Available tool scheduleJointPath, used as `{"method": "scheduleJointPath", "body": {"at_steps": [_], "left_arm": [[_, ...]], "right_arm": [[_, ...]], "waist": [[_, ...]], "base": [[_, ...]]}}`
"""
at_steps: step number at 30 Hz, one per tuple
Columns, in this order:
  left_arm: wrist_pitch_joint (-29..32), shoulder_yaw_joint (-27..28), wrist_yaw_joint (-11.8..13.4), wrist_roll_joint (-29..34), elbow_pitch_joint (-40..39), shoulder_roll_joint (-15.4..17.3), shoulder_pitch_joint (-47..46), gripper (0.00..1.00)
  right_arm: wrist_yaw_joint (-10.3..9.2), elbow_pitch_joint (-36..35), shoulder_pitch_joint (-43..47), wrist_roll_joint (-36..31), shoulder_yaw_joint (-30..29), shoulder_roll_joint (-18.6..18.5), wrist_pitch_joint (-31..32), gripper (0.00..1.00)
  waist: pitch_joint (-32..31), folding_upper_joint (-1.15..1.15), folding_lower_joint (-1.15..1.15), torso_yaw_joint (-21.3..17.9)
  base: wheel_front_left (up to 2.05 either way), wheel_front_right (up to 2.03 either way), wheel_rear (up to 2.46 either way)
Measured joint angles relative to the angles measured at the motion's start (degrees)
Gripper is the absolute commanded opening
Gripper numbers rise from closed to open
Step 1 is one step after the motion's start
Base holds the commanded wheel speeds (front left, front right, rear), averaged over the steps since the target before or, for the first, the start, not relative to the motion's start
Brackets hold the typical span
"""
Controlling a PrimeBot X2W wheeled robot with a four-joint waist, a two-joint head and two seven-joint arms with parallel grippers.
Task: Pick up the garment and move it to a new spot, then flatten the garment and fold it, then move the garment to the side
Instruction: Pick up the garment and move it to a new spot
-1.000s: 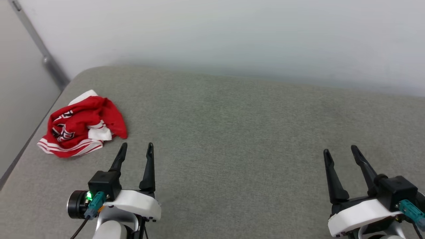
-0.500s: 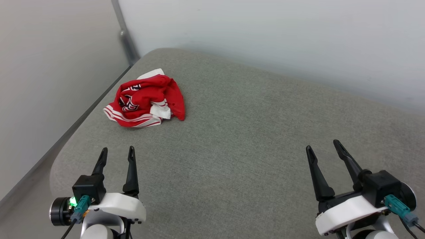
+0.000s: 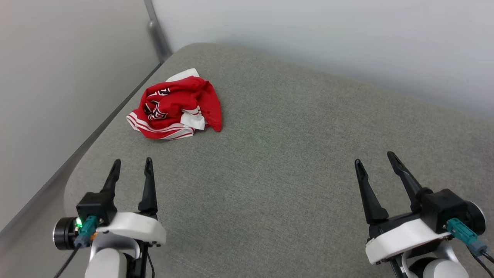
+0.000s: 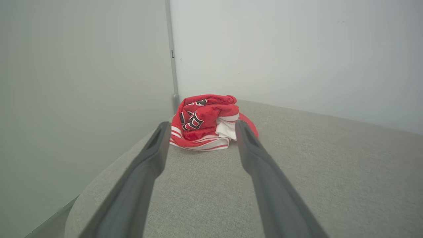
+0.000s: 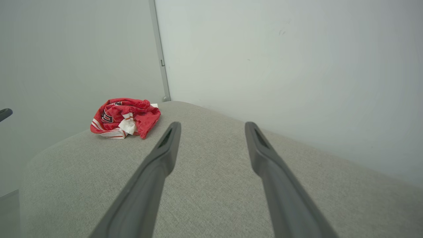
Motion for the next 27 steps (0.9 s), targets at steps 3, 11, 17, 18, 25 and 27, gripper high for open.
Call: {"method": "scheduleJointPath", "body": {"at_steps": [3,11,17,18,25,27], "left_arm": [[0.0,1.1,-0.9,-2.3,1.3,0.1,-3.4,1.0],[3.9,2.8,-2.2,-5.2,3.7,5.6,-20.6,1.0],[13.4,4.1,-3.3,-9.4,6.7,12.8,-32.3,1.0],[15.7,4.2,-3.5,-10.6,7.7,14.2,-34.2,1.0],[33.5,1.3,-3.8,-19.8,14.4,23.8,-42.6,1.0],[38.3,0.3,-3.9,-23.0,16.1,26.4,-43.2,1.0]], "right_arm": [[0.0,-1.0,-1.5,-0.9,0.3,0.0,0.9,1.0],[0.0,-4.9,-6.9,-3.0,1.3,-1.6,3.8,1.0],[0.0,-7.3,-11.7,-3.8,2.1,-3.2,4.7,1.0],[0.0,-7.6,-12.5,-3.8,2.2,-3.4,4.7,1.0],[0.0,-9.2,-16.5,-4.3,2.9,-3.5,4.3,1.0],[0.0,-9.3,-17.2,-4.3,3.0,-3.5,4.0,1.0]], "waist": [[1.7,0.0,0.0,-0.4],[9.7,0.0,0.01,-2.4],[17.4,0.0,0.01,-5.1],[18.8,0.0,0.01,-5.6],[27.3,0.0,0.01,-9.6],[29.4,0.0,0.02,-10.9]], "base": [[0.0,0.0,0.0],[0.0,0.0,0.0],[0.0,0.0,0.0],[0.0,0.0,0.0],[0.0,0.0,0.0],[0.0,0.0,0.0]]}}
